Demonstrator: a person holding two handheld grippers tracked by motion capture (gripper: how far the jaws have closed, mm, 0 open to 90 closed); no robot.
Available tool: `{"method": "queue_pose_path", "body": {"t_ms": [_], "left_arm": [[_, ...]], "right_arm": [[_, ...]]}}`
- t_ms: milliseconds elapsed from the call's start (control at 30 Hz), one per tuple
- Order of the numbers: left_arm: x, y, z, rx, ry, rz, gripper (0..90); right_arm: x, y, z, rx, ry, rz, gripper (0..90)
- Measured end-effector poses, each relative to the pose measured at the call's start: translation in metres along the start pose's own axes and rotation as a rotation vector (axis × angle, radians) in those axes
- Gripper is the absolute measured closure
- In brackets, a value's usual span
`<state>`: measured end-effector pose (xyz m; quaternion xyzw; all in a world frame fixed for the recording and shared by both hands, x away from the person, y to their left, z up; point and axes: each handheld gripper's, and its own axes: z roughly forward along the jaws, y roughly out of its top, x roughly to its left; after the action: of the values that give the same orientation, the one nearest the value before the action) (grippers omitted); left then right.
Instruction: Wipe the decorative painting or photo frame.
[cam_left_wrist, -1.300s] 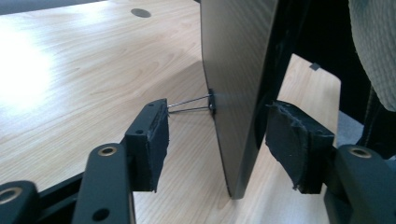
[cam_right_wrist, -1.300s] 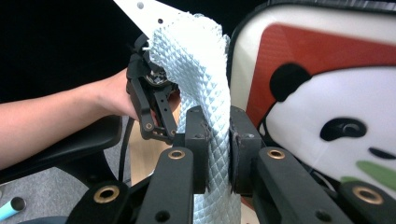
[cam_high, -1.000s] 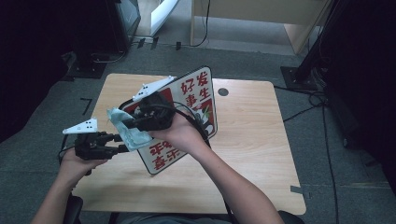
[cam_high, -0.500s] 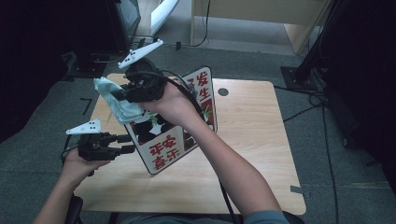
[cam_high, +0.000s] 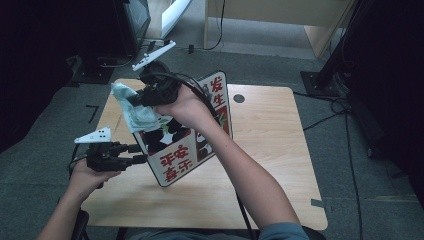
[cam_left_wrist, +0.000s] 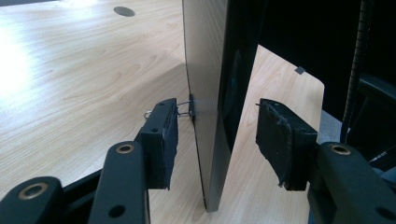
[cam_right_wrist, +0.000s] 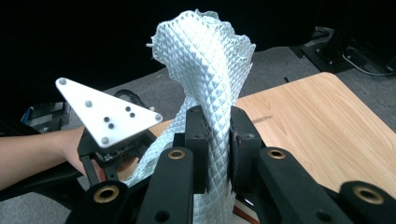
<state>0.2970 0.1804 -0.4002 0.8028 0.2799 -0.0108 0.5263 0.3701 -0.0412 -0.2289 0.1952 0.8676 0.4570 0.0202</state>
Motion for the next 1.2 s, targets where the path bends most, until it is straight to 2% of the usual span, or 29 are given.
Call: {"method": "queue_pose_path", "body": {"t_ms": [167, 967, 1100, 1200], "left_arm": [[0.0, 0.0, 0.002, -0.004, 0.004, 0.006, 46.9], [0.0, -0.001, 0.008, -0.003, 0.019, 0.029, 39.9], [0.002, -0.001, 0.01, 0.008, 0.023, 0.012, 39.3], [0.002, -0.001, 0.011, 0.006, 0.02, 0.016, 38.5]], "right_arm": [[-0.007, -0.003, -0.004, 0.005, -0.007, 0.029, 80.8], [-0.03, -0.011, -0.02, 0.022, -0.023, 0.08, 80.5], [-0.034, -0.013, -0.023, 0.021, -0.03, 0.094, 80.5], [-0.037, -0.014, -0.024, 0.018, -0.034, 0.096, 80.5]]}}
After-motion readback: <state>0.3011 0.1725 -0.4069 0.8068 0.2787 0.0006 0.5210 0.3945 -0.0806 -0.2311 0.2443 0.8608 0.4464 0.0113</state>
